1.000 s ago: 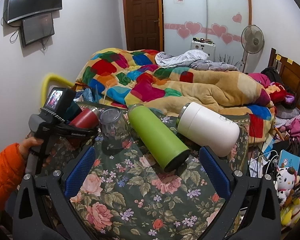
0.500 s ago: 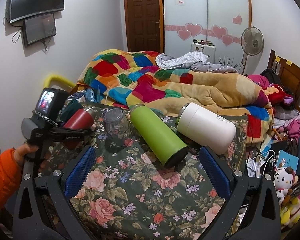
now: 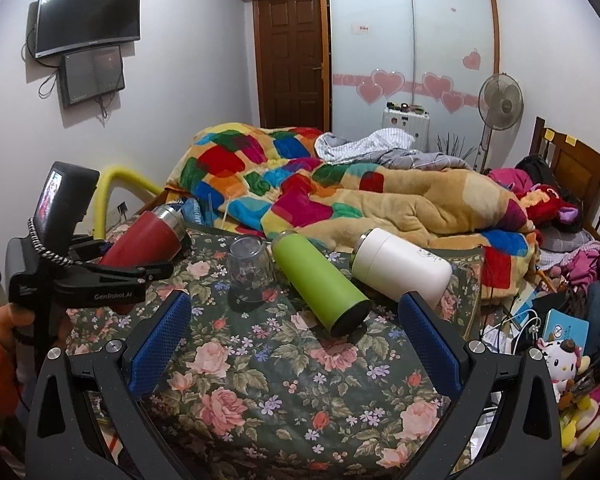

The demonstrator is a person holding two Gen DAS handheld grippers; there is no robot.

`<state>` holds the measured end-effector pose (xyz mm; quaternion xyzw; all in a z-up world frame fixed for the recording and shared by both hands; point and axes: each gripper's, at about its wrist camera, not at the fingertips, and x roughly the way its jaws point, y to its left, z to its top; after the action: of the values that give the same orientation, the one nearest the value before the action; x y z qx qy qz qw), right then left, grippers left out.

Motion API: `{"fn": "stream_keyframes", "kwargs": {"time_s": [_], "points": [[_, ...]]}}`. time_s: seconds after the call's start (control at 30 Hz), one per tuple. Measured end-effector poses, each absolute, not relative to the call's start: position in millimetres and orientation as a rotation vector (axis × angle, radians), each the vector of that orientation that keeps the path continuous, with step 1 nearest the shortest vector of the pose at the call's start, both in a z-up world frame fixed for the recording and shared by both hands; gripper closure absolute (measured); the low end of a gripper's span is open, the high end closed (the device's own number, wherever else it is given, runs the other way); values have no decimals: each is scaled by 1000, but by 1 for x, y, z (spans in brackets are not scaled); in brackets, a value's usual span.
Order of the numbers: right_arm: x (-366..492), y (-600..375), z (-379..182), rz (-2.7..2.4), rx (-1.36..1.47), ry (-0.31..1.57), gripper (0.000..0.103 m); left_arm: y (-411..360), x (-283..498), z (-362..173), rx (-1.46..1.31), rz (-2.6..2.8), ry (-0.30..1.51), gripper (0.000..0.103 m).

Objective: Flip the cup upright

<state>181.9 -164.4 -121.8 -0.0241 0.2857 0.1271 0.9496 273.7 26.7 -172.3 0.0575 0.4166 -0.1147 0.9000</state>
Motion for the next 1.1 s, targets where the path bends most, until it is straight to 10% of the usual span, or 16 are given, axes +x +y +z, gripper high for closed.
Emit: {"fn": "stream_keyframes", "kwargs": {"time_s": [1.1], "points": [[196, -219, -173, 154, -19, 730, 0, -105, 280, -295, 209, -404, 1096, 42]]}}
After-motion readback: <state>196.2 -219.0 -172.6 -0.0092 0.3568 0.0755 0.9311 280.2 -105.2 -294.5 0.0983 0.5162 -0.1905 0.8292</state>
